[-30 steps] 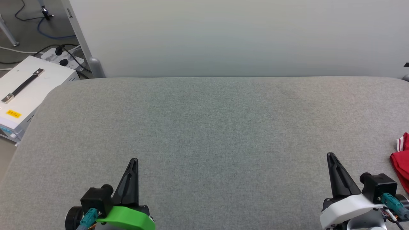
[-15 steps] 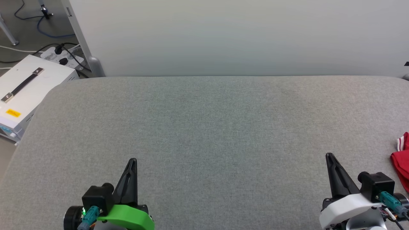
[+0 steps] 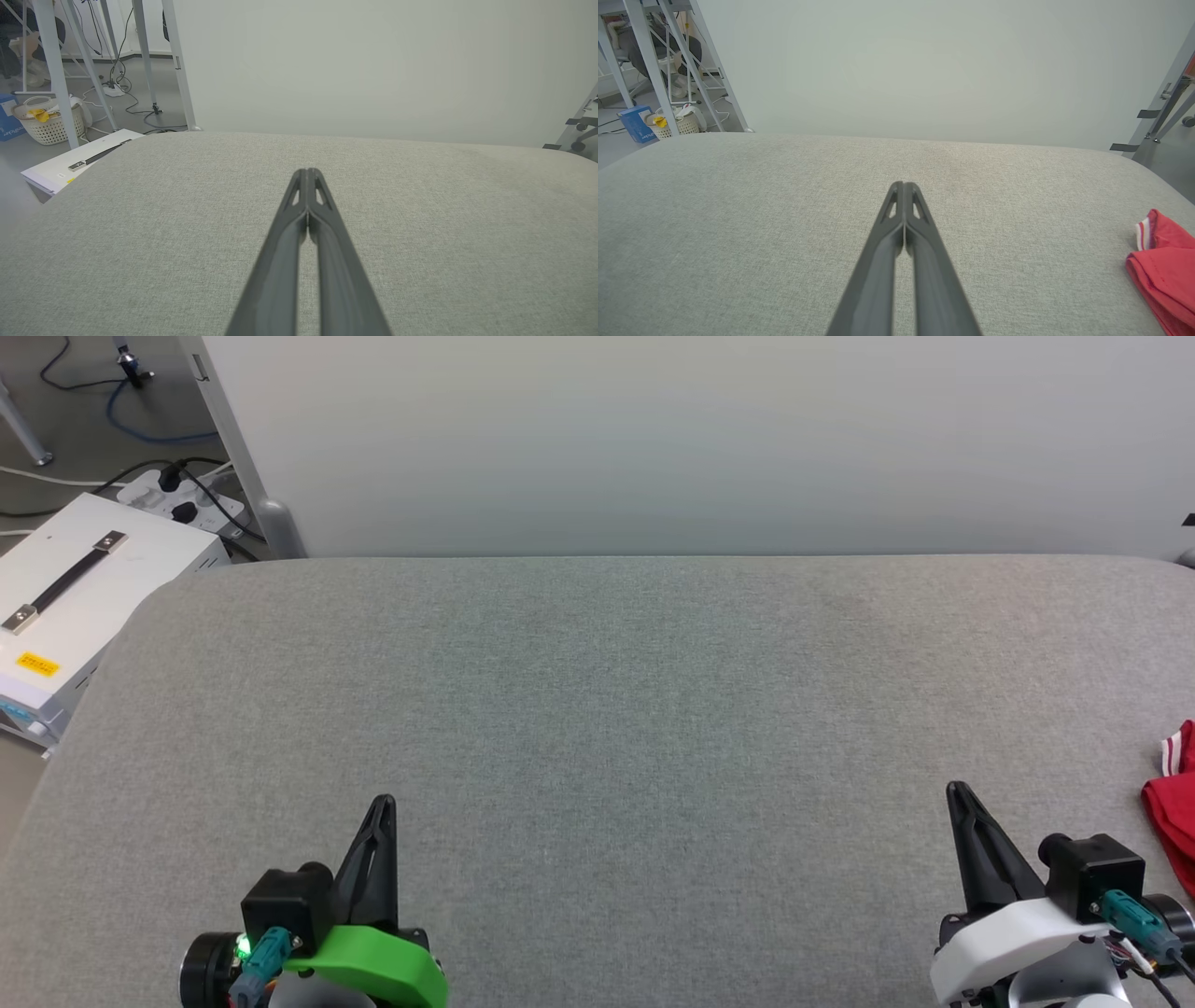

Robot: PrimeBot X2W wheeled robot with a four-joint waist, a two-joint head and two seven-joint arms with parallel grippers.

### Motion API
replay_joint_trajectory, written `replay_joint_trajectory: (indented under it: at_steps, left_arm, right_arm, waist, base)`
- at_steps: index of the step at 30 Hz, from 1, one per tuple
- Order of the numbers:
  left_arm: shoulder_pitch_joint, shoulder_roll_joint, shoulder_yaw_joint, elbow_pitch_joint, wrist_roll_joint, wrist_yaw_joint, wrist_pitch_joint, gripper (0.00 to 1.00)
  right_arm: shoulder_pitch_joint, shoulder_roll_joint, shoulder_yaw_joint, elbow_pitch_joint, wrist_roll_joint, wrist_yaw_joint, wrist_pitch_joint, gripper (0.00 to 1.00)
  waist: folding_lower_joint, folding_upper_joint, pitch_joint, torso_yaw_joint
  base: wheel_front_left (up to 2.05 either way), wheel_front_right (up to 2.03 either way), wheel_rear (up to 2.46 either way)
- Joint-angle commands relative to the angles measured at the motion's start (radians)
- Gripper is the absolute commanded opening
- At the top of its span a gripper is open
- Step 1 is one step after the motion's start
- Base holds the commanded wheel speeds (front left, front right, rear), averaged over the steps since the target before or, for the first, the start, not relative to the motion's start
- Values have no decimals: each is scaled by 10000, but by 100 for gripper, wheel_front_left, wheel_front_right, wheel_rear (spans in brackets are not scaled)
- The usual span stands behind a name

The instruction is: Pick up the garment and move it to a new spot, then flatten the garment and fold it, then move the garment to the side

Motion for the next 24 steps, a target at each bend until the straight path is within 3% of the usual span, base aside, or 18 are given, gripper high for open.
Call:
replay_joint_trajectory:
  at_steps: [1, 24]
  left_arm:
    - [-208, -33, 49, -69, 122, 80, 49, 0]
    - [-368, -47, 188, -190, 565, 315, 552, 0]
  right_arm:
    - [-177, 37, 12, -69, -86, -4, 44, 0]
    - [-294, 61, 41, -172, -401, -5, 383, 0]
  waist:
    - [0, 42, 3, 0]
    - [0, 64, 76, -2]
  base:
    - [0, 0, 0]
    - [0, 0, 0]
